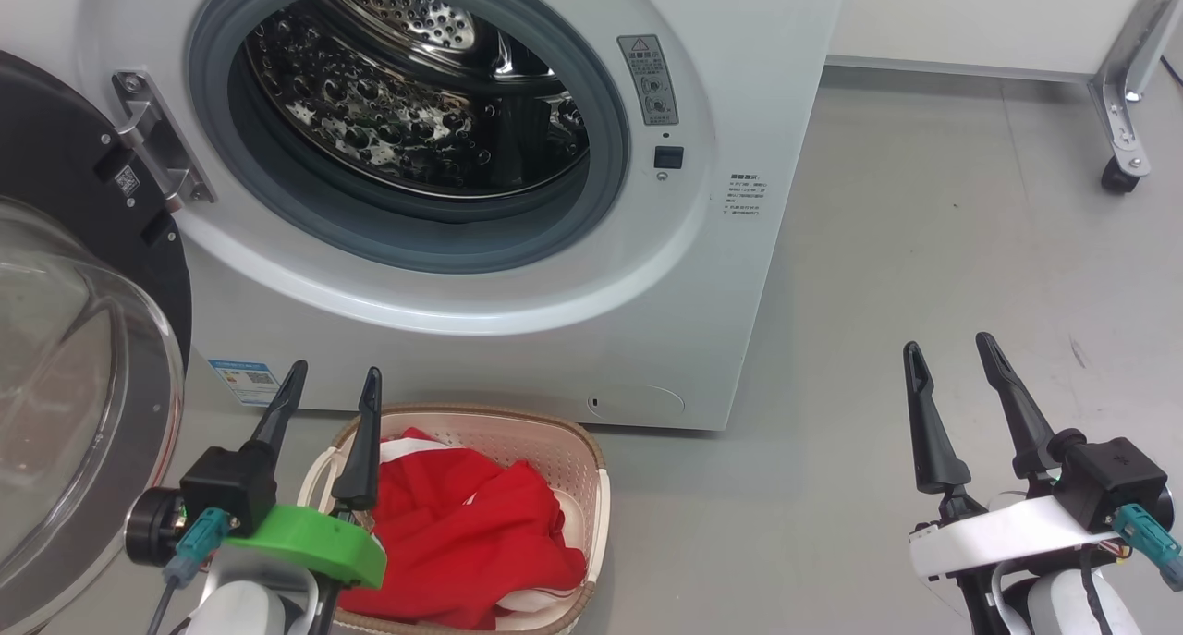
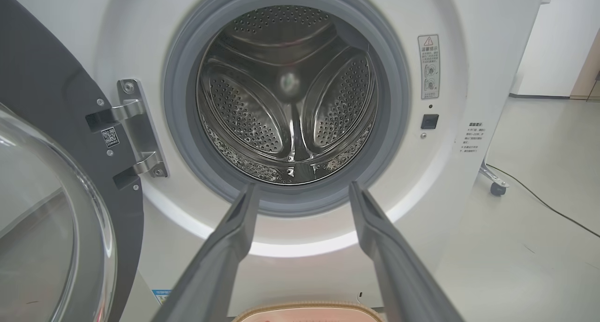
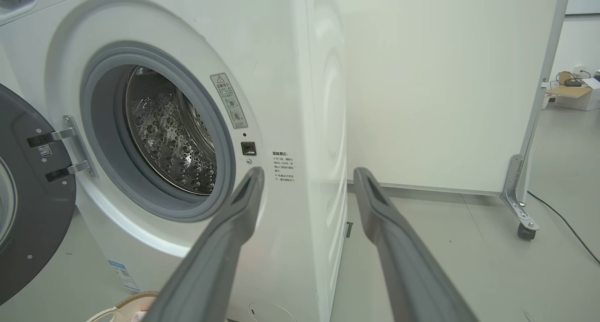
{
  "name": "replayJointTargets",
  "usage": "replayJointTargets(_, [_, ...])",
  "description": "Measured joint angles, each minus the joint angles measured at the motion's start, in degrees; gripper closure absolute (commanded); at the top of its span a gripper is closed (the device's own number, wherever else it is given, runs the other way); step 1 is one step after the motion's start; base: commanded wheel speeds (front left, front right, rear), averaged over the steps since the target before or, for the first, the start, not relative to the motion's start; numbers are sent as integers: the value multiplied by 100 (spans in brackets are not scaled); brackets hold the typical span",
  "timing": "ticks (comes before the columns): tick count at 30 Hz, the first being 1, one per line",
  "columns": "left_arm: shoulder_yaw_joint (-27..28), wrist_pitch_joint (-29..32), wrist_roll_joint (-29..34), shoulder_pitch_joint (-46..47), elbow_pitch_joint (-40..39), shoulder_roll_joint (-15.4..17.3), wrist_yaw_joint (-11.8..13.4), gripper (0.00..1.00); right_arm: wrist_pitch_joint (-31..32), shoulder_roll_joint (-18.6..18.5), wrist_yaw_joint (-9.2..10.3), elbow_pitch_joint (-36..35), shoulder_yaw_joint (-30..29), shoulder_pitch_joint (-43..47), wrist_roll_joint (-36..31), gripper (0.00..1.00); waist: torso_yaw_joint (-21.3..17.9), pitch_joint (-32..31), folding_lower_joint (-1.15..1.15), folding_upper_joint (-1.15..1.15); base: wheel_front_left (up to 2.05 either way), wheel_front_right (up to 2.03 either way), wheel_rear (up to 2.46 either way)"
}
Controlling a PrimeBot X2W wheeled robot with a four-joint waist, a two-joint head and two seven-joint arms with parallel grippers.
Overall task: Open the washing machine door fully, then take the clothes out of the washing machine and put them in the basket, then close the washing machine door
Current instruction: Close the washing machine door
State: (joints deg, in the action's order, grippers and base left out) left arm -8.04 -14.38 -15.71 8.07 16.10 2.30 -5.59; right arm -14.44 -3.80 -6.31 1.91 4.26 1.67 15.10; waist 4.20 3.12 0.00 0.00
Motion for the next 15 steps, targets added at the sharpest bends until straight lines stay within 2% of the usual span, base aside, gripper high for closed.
replayJointTargets(15, [-153, 0, -35, -60, -52, 0, 0, 0, 0, 5, -1, 1, -9, 0, 0, 0, 16, -12, 0, 0, 0, 0, 0])
